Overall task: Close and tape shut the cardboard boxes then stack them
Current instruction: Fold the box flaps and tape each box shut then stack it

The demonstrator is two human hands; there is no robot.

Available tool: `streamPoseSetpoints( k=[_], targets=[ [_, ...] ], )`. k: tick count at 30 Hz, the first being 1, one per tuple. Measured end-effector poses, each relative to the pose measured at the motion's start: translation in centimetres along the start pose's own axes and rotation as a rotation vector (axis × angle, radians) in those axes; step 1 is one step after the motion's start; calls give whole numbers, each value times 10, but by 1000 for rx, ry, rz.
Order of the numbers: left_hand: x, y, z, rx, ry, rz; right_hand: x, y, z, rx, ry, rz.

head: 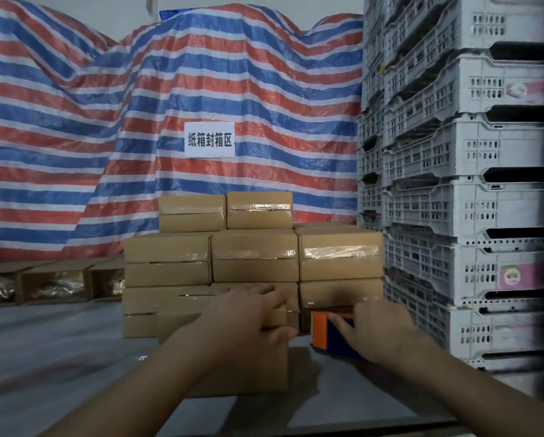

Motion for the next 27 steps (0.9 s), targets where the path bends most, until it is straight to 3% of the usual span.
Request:
streamPoseSetpoints(
  k=[4, 6, 7, 9, 12, 16, 22, 27],
  targets=[
    [0, 0, -3, 5, 8, 8, -12, 1, -4, -11, -60, 30],
    [2, 0, -4, 7, 14, 9, -37, -3, -12, -3, 36, -49],
    [2, -1, -4, 2, 19, 8, -51, -8, -18, -17, 107, -177],
    [2, -2, -5, -5, 36, -7, -69, -19, -32, -27, 169, -677],
    [1, -1, -4, 3, 52, -10, -65, -47, -52, 108, 75, -1483],
    [-3, 1, -2, 34, 94, -1, -49, -89, -52, 179, 55, -1919],
    [-5, -4, 4, 22, 174, 49, -19, -115, -34, 324, -11, -2040],
    [-2, -5, 2, 29, 170, 24, -12, -116, -23, 311, -12, -1919]
  ],
)
Point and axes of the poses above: each hand's wrist, its own z-axis away from the middle knuckle, its own x-axis out of the palm, y = z × x, the point moved 9 cm from there along -z, towards the middle knuckle, and after that the axes turned 6 degrees about -x, right-handed, at the moved point
